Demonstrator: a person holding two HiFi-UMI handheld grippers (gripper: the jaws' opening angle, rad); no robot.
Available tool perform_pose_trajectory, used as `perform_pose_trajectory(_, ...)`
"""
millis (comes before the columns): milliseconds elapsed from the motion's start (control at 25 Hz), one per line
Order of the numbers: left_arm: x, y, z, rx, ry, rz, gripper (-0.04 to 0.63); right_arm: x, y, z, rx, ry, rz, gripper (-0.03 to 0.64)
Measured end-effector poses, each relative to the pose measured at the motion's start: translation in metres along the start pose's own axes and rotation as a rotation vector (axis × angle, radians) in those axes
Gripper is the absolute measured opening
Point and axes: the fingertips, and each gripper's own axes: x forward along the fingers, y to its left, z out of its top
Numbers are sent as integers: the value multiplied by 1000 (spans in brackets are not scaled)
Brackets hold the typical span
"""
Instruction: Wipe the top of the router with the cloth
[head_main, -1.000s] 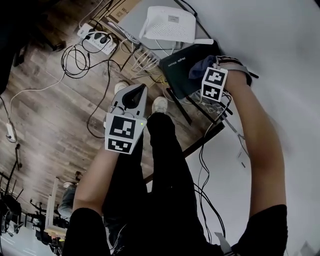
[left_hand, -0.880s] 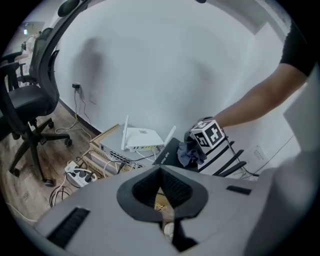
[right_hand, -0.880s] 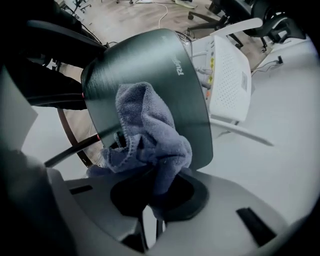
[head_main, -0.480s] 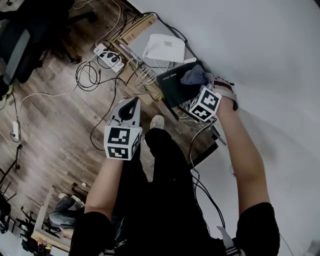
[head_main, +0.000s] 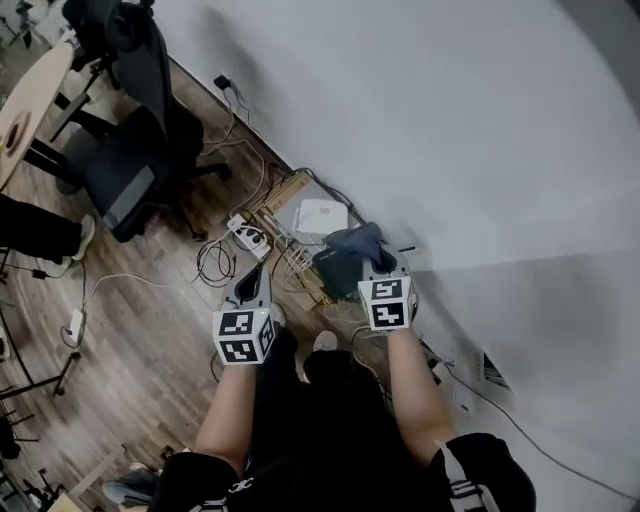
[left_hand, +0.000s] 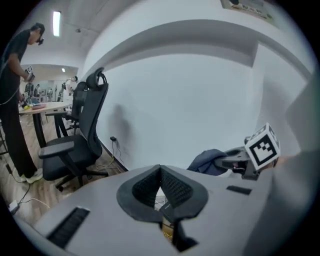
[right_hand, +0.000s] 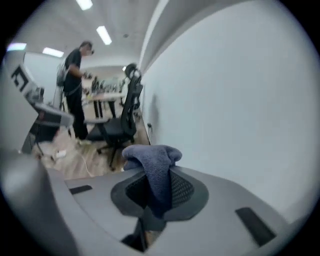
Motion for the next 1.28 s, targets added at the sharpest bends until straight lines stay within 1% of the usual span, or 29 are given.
perform_pose_trajectory(80, -25, -17, 29, 9, -43, 22, -2, -37, -5, 18, 203, -123, 46, 34)
perform_pose_trajectory(120, -37, -27, 45, 24, -66, 30, -2, -55, -8, 28, 268, -181, 67, 35)
perform_pose_trajectory(160, -49, -37, 60, 44, -91, 36, -2, -73, -12, 39, 299, -236, 78, 34)
perform_pose_trajectory(200, -60, -47, 76, 65, -116, 40, -2, -90, -16, 52, 304, -289, 80, 34)
perform_pose_trajectory(280, -85, -65, 102, 95, -165, 47, -2, -126, -22, 81, 278, -394, 73, 34)
perform_pose_trajectory(440, -129, -92, 145, 118, -245, 73, -2, -202, -27, 139, 229, -596, 58, 34)
perform_pose_trajectory(520, -147, -104, 167, 134, -283, 84, -2, -232, -30, 163, 219, -681, 60, 34)
perform_pose_trajectory(600, -162, -115, 187, 153, -318, 89, -2, -252, -33, 178, 214, -737, 62, 34)
perform_pose_trajectory(720, -177, -127, 210, 153, -359, 87, -2, -268, -40, 194, 213, -779, 56, 34)
perform_pose_trajectory(800, -185, -134, 217, 171, -382, 97, -2, -272, -41, 196, 214, -784, 56, 34)
perform_pose_trajectory(960, -193, -140, 216, 203, -407, 128, -2, -269, -38, 195, 216, -771, 86, 34)
perform_pose_trajectory(1160, -195, -137, 215, 191, -401, 127, -2, -272, -29, 204, 179, -762, 120, 34)
perform_pose_trajectory(1280, -198, -140, 216, 189, -410, 118, -2, -277, -28, 207, 160, -753, 120, 34)
